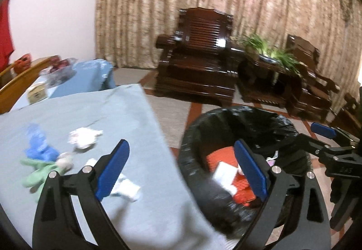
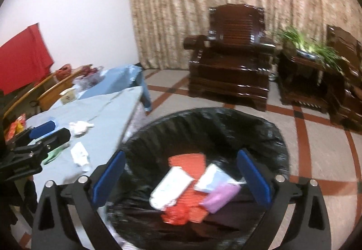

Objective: Collect trash
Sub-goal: 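Move both tools back over the table toward the white tube and green glove, then grasp the white tube by its cap with the right tool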

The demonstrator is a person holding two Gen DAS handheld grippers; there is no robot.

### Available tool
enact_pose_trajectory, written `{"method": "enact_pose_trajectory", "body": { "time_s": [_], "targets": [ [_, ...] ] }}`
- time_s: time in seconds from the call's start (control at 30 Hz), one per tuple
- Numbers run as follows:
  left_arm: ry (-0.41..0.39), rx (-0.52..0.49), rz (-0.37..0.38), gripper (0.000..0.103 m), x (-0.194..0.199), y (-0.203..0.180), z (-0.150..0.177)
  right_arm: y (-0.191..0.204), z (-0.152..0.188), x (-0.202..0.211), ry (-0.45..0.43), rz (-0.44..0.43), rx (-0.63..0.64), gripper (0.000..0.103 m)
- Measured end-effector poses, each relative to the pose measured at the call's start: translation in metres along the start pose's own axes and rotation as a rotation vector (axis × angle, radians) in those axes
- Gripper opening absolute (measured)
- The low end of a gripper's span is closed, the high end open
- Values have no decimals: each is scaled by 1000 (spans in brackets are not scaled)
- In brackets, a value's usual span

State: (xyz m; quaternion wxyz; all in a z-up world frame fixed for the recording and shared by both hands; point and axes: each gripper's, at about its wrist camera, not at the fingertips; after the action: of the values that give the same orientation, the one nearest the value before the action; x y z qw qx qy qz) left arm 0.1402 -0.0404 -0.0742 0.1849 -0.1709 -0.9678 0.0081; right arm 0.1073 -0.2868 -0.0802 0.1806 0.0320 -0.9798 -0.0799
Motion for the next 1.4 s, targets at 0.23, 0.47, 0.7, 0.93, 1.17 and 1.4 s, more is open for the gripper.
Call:
{"method": "enact_pose_trajectory", "body": {
  "time_s": [0.23,0.47,0.7,0.93,1.17,1.4],
  "targets": [
    [4,44,-139,91,37,62,10,65,5,-20,29,-131,66,97],
    [29,82,-259,91,59,115,26,128,16,-47,52,-255,150,97],
    [55,105,-347,91,73,157,42,173,34,-76,81,-336,218,97],
    [77,119,-384,91,69,175,54,195,56,-110,143,-358,249,94],
    [113,135,-396,91,56,188,68,204,72,-137,214,-361,270,84],
    [139,150,-409,91,47,200,78,211,86,-157,275,-357,302,74]
  ]
}}
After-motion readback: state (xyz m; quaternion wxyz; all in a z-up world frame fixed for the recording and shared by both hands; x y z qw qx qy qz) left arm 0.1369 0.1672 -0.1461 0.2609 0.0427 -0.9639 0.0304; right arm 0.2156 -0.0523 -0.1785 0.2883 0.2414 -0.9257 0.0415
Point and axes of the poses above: each gripper's, at about its wrist camera, not at the fingertips, and x roughly against the way its jaws point, y to its left, z to its underside, and after that the axes turned 12 degrees about -y, right-handed
